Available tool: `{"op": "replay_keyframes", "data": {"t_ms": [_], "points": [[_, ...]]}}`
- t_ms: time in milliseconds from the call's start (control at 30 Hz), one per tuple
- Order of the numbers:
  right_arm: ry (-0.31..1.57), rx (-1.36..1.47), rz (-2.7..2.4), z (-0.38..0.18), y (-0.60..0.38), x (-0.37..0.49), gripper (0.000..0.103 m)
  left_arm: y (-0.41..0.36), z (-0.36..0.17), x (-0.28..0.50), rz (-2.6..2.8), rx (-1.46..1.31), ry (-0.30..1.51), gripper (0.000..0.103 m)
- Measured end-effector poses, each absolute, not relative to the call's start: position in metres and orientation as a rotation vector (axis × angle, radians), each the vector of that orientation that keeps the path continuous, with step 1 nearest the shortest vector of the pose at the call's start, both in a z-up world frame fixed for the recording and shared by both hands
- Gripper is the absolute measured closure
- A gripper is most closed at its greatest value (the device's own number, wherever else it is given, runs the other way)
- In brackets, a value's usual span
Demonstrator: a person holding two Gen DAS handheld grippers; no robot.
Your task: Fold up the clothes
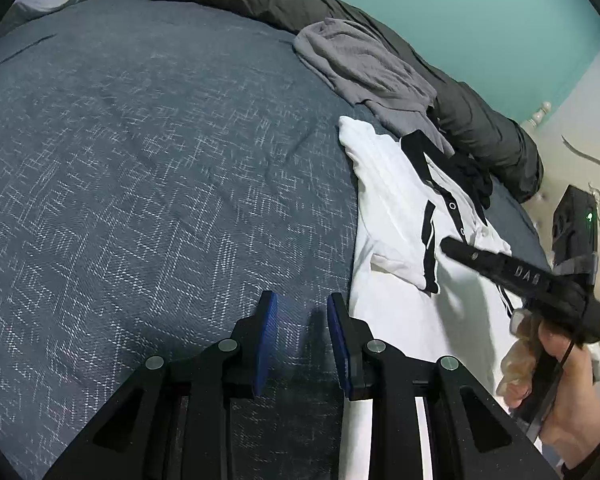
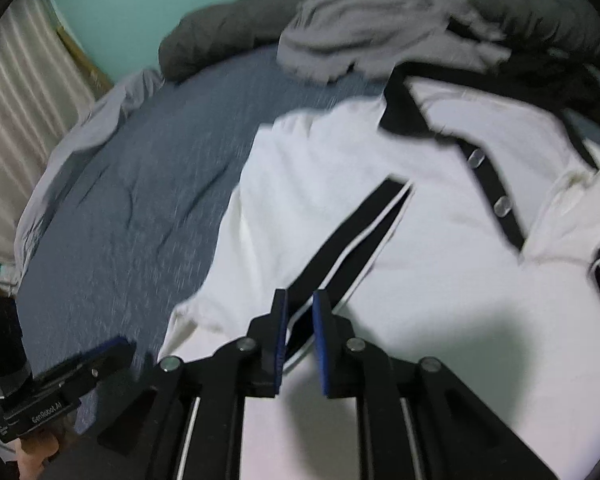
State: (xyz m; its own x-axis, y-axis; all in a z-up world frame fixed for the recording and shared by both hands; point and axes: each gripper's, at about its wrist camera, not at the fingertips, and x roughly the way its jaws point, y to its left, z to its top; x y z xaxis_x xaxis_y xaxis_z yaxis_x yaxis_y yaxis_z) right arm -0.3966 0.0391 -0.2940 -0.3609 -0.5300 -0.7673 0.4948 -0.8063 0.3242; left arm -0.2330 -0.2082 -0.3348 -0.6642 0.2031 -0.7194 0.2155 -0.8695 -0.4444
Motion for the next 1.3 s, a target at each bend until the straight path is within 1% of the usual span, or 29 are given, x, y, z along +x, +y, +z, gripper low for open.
{"op": "replay_keyframes", "data": {"t_ms": [200,300,400,500,600,733,833,1000,1100,1300], "points": [[-0.011,1.255,-2.167,-0.299,0.024,-0.408,0.091,-0.207,-0.335,-0.234,-2.745,1.290,0.779,0.075],[0.061,1.321,-2.151,-0.314,0.014,-0.407,0.091,-0.207,-0.336,-0.234,-2.743,1.298,0.775,0.075],[0.031,1.319,-2.159,-0.314,0.021,-0.405,0.091,-0.207,-0.337,-0.234,-2.747,1.310,0.754,0.075],[-0.021,1.282,-2.173,-0.299,0.036,-0.400,0.091,-0.211,-0.334,-0.231,-2.749,1.310,0.727,0.075],[-0.013,1.256,-2.182,-0.276,0.061,-0.387,0.091,-0.214,-0.333,-0.228,-2.743,1.318,0.754,0.075],[-0.014,1.274,-2.203,-0.252,0.115,-0.360,0.091,-0.207,-0.325,-0.221,-2.766,1.342,0.714,0.075],[-0.019,1.298,-2.221,-0.239,0.161,-0.336,0.087,-0.198,-0.318,-0.207,-2.783,1.398,0.711,0.075],[-0.028,1.339,-2.251,-0.216,0.237,-0.295,0.074,-0.186,-0.299,-0.170,-2.800,1.452,0.657,0.075],[-0.033,1.378,-2.265,-0.209,0.279,-0.269,0.067,-0.178,-0.290,-0.143,-2.795,1.517,0.587,0.075],[-0.063,1.480,-2.268,-0.214,0.349,-0.214,0.065,-0.160,-0.288,-0.093,-2.755,1.689,0.473,0.075]]}}
